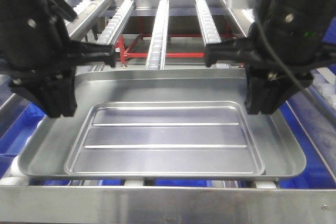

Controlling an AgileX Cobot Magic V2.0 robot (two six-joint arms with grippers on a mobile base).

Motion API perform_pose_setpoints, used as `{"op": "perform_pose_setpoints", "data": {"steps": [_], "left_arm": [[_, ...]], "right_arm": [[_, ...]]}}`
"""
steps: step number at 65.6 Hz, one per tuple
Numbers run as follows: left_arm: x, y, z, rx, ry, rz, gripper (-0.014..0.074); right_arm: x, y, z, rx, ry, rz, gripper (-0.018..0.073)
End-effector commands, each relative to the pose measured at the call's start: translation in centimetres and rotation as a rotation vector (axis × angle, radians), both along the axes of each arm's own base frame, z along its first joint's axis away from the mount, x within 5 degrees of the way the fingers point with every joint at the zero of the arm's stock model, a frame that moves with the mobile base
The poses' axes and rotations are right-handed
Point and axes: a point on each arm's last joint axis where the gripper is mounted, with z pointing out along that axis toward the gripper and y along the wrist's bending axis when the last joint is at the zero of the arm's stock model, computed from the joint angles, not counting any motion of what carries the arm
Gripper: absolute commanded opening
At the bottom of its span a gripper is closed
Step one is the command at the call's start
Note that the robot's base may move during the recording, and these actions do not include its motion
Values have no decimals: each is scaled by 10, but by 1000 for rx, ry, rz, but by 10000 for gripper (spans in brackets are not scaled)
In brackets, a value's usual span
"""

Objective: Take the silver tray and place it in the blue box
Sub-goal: 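Lower both grippers toward the side rims of the silver tray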

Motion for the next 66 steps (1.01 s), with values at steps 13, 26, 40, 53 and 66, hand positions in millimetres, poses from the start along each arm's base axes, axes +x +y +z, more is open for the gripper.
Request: {"op": "perform_pose_setpoints", "data": {"steps": [13, 26, 40, 53, 66], "left_arm": [[7, -6, 8, -43, -49, -4, -104], [8, -7, 9, -54, -65, -9, -104], [8, -7, 9, -52, -66, -10, -104], [8, -7, 8, -54, -57, -5, -104], [6, -6, 8, -42, -42, -2, -104]], "right_arm": [[4, 4, 13, 45, -47, -4, 57], [3, 3, 4, 42, -38, 0, 57], [2, 3, 3, 40, -35, 0, 57], [4, 4, -5, 25, -10, -1, 61], [5, 5, -12, 15, 10, -6, 223]]}}
